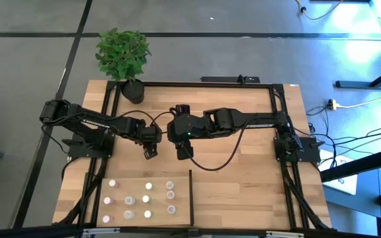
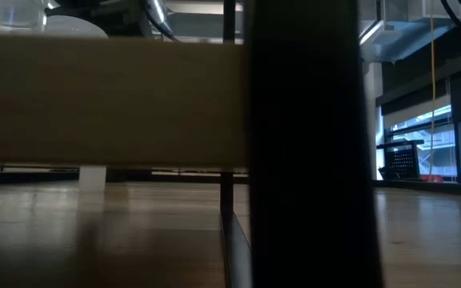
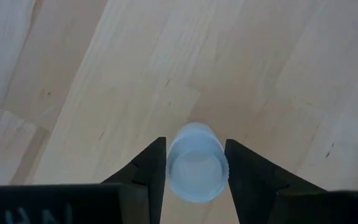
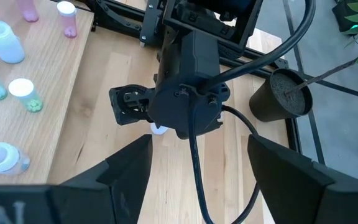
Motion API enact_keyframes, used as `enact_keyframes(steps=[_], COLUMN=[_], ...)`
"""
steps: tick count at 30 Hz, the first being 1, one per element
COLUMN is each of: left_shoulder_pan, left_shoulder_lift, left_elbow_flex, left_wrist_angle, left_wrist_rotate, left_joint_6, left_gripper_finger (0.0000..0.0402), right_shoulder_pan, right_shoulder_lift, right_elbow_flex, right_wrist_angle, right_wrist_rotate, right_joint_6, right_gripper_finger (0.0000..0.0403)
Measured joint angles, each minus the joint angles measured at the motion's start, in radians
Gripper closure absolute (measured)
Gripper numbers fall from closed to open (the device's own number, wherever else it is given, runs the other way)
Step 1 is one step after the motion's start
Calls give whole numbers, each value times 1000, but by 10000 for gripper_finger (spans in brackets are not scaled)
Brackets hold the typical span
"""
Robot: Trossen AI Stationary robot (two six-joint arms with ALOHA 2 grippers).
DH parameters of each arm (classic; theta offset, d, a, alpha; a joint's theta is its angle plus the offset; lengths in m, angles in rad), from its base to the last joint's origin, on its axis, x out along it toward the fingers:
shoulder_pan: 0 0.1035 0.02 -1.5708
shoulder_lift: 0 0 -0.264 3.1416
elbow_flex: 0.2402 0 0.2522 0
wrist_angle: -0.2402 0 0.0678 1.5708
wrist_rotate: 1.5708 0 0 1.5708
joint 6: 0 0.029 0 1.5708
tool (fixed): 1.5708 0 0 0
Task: Pick and place medicine bottles onto shelf by color
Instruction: Put the white pill bottle on the shelf aligned with the other white pill bottles
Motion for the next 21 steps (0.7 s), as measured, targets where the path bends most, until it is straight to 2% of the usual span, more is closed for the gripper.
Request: enact_keyframes(steps=[9,21], left_shoulder_pan=[-31,-166], left_shoulder_lift=[-85,-243], left_elbow_flex=[-2,-1], left_wrist_angle=[-106,-234], left_wrist_rotate=[38,33], left_joint_6=[-64,-162], left_gripper_finger=[273,274], right_shoulder_pan=[0,0], right_shoulder_lift=[0,0], right_elbow_flex=[0,0], right_wrist_angle=[0,3], right_wrist_rotate=[0,0], right_joint_6=[0,0], right_gripper_finger=[138,138])
